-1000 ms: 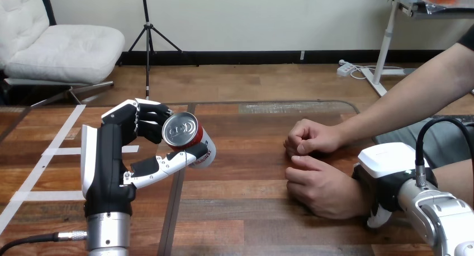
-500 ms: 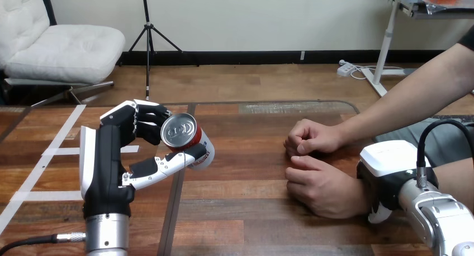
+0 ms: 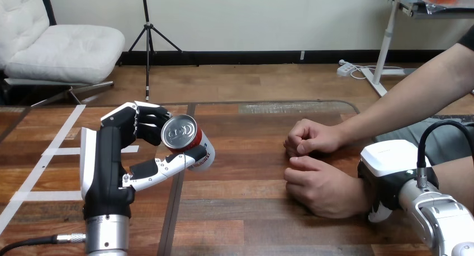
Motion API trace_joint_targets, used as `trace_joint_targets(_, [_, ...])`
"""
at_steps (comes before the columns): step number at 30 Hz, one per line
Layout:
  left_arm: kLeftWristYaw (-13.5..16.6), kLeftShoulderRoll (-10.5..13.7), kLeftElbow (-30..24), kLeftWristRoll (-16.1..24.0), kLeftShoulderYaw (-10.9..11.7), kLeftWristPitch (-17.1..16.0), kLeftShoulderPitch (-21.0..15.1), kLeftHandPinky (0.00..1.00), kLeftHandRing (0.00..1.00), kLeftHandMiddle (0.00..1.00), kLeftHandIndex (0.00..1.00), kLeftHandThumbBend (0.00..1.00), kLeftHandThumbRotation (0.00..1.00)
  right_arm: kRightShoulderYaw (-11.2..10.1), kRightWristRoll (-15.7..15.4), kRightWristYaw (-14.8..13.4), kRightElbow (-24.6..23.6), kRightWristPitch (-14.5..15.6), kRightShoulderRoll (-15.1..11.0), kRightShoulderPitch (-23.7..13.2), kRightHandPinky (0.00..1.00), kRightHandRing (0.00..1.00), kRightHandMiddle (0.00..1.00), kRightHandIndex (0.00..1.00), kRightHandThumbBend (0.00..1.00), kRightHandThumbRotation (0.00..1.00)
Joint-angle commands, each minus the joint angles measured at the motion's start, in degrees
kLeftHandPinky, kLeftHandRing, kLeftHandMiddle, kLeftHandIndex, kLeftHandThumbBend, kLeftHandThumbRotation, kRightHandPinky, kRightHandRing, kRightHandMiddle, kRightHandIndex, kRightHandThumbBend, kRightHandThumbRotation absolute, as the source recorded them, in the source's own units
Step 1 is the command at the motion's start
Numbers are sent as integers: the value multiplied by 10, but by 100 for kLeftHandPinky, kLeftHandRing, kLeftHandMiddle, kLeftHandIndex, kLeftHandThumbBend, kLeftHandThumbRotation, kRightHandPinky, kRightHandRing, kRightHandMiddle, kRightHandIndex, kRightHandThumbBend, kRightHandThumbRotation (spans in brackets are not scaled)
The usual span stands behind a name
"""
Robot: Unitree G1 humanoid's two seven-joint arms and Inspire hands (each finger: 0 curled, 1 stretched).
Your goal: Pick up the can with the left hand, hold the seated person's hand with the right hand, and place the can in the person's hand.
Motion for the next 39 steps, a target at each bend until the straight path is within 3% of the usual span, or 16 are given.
trace_joint_targets(1, [0, -2, -33, -12, 9, -7, -29, 41, 43, 45, 44, 70, 0, -1, 2, -11, 11, 7, 1, -28, 17, 28, 42, 61, 66, 0])
trace_joint_targets(7, [0, -1, -32, -11, 9, -6, -31, 40, 43, 45, 44, 70, 0, -3, 5, -5, 7, 10, -1, -27, 19, 32, 45, 61, 63, 0])
trace_joint_targets(19, [-5, -1, -25, -20, 9, -9, -36, 40, 42, 45, 44, 70, 0, -15, 17, -8, -12, 15, -1, -21, 16, 28, 44, 61, 61, 0])
trace_joint_targets(30, [0, 1, -24, -8, 9, -3, -40, 38, 42, 45, 44, 70, 0, -18, 17, -2, -38, 25, -9, -20, 14, 24, 37, 61, 67, 0])
trace_joint_targets(39, [2, 2, -18, -5, 9, -5, -45, 39, 42, 45, 44, 71, 0, -30, 16, 1, -81, 25, -20, -15, 17, 28, 41, 60, 67, 0])
